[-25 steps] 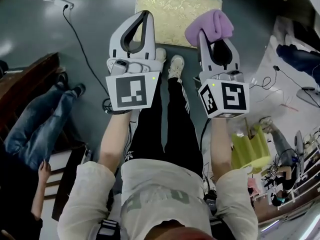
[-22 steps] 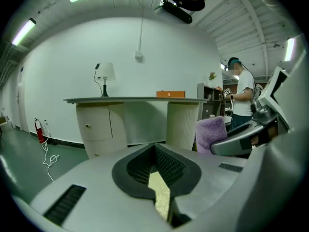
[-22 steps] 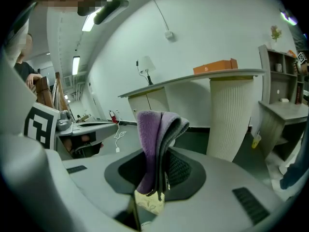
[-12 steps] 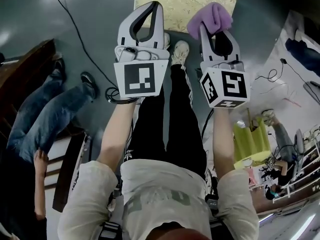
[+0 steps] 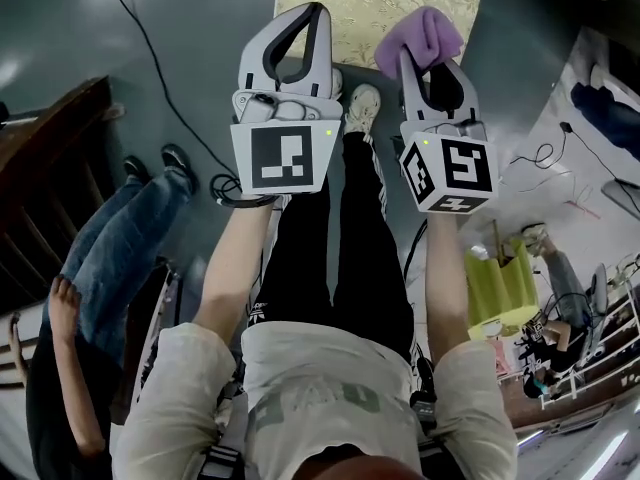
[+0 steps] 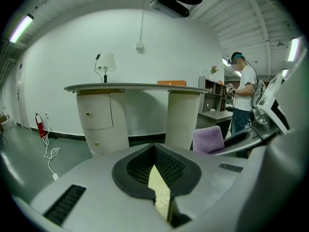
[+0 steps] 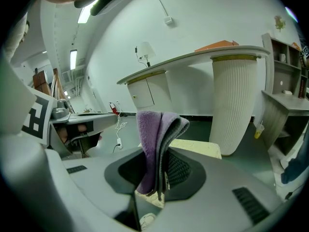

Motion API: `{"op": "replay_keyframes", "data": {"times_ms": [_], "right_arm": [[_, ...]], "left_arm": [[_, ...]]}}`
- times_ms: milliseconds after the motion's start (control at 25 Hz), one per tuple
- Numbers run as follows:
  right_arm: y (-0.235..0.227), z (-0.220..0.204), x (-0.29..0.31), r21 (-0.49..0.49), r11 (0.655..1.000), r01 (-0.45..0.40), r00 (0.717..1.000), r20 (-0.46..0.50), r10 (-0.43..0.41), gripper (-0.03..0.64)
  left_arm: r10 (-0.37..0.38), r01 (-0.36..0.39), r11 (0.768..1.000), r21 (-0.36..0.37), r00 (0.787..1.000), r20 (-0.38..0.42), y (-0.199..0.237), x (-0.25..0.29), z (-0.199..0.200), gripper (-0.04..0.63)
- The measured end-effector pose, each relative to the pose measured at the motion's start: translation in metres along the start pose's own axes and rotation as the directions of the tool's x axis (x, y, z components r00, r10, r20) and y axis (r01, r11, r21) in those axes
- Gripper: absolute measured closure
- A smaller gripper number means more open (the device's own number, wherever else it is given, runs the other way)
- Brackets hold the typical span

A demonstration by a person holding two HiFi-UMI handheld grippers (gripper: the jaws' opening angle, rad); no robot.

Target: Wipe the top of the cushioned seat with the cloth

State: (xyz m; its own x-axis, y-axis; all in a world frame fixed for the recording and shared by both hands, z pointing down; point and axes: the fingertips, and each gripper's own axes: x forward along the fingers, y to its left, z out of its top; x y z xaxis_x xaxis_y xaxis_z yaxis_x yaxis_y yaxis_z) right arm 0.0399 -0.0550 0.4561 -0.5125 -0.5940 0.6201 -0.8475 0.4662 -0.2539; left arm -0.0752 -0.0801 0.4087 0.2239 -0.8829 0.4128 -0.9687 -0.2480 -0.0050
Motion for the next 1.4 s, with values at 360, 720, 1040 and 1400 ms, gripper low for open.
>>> {"op": "replay_keyframes", "data": {"times_ms": [360,720,1040,1400], "right_arm": [[0.023,0.02,0.041,-0.034,0.996,-0.078,0.995,-0.064,0.075,0.523],[0.048,0.049,0.156,0.054,0.973,-0.222,0.962,-0.15,0.228,0.525],[0.085,0.024,0.212,0.152,0.943,-0.297,0.887,-0.322,0.331,0.525],[0.086,-0.001,0.24,0.247,0.932,-0.265,0.828,-0.437,0.351,0.525]], "left_arm": [[0.017,-0.017,1.0,0.011,1.0,-0.004,0.021,-0.004,-0.004,0.589],[0.092,-0.093,0.996,-0.007,0.996,-0.02,0.062,-0.003,-0.006,0.589],[0.122,-0.123,0.992,-0.035,0.991,-0.05,0.097,-0.015,-0.021,0.589],[0.142,-0.146,0.988,-0.054,0.988,-0.067,0.107,-0.019,-0.033,0.589]]}}
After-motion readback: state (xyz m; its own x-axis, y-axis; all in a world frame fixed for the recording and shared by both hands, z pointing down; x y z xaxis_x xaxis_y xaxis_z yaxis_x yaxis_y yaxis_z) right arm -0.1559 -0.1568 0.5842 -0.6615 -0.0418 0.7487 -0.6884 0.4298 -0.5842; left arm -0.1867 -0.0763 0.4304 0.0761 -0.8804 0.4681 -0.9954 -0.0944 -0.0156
